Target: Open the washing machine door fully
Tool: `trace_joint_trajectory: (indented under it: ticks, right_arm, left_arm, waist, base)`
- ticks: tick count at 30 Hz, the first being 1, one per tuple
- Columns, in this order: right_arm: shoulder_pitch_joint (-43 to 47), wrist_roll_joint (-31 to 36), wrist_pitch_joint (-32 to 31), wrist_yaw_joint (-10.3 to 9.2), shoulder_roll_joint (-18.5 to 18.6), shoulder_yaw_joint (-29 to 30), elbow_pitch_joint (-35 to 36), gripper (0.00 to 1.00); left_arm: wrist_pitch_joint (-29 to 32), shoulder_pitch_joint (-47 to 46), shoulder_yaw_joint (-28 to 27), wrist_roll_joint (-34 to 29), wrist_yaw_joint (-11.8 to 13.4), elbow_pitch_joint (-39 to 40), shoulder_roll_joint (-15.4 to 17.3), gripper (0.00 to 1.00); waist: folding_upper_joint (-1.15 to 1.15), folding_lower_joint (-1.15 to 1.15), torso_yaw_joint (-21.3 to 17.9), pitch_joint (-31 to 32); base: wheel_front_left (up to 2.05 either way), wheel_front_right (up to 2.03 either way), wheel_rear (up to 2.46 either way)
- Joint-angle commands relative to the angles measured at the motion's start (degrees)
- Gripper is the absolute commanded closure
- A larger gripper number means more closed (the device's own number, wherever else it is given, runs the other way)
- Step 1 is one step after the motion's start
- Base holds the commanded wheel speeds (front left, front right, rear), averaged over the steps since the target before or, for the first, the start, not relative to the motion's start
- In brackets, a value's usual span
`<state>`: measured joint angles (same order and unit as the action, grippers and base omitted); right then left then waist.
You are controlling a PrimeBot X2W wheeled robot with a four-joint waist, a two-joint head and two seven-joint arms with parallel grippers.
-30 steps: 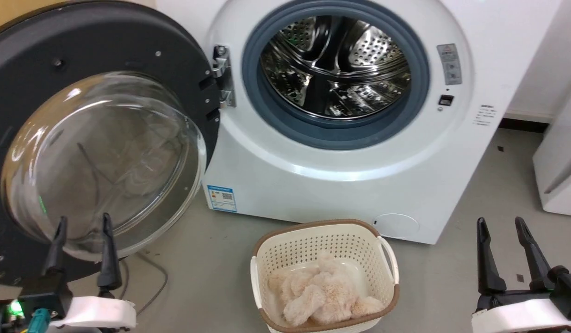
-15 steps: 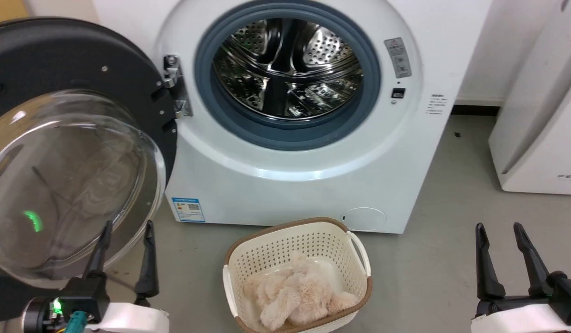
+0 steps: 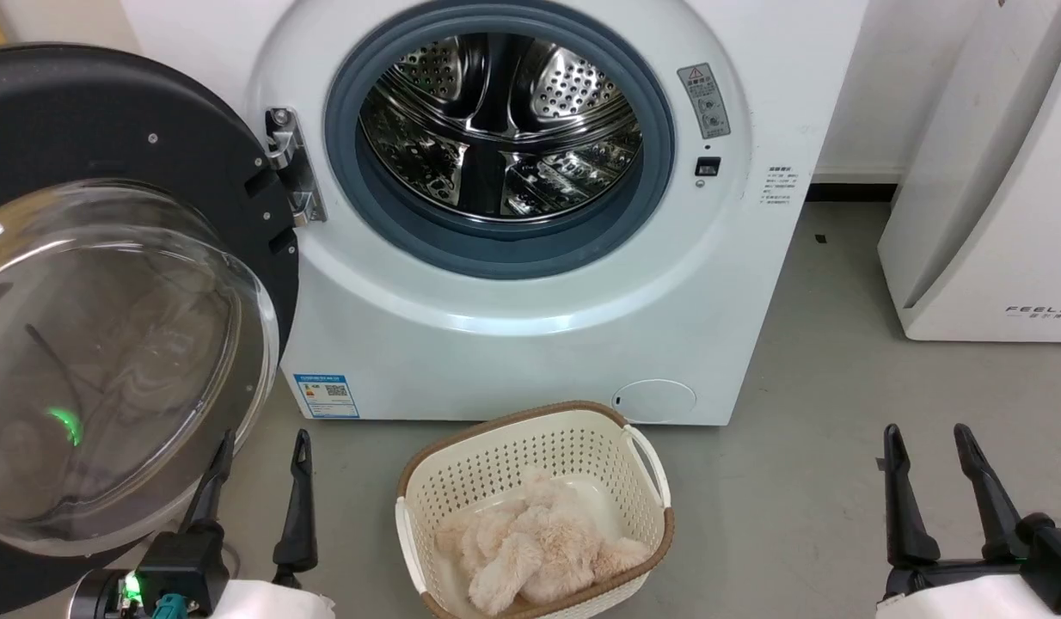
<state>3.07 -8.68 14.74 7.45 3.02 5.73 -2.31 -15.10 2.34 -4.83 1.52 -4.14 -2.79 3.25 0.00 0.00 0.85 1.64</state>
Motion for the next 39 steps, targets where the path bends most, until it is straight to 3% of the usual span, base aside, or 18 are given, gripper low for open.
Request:
trace_joint_trajectory:
  ticks: [1,39]
  right_arm:
    - [0.0,0.0,0.0,-0.01,0.0,0.0,0.0,1.0]
    - [-0.9,2.4,-4.0,0.0,0.0,-1.5,0.6,1.0]
  left_arm:
    - [0.0,0.0,0.0,0.0,0.0,0.0,0.0,1.0]
    - [4.1,-0.6,1.4,-0.3,1.1,0.7,-0.1,1.0]
  waist:
    - [0.0,0.0,0.0,0.0]
    - [0.0,0.0,-0.3,-0.5]
  base:
    - [0.0,0.0,0.0]
    - [0.0,0.0,0.0]
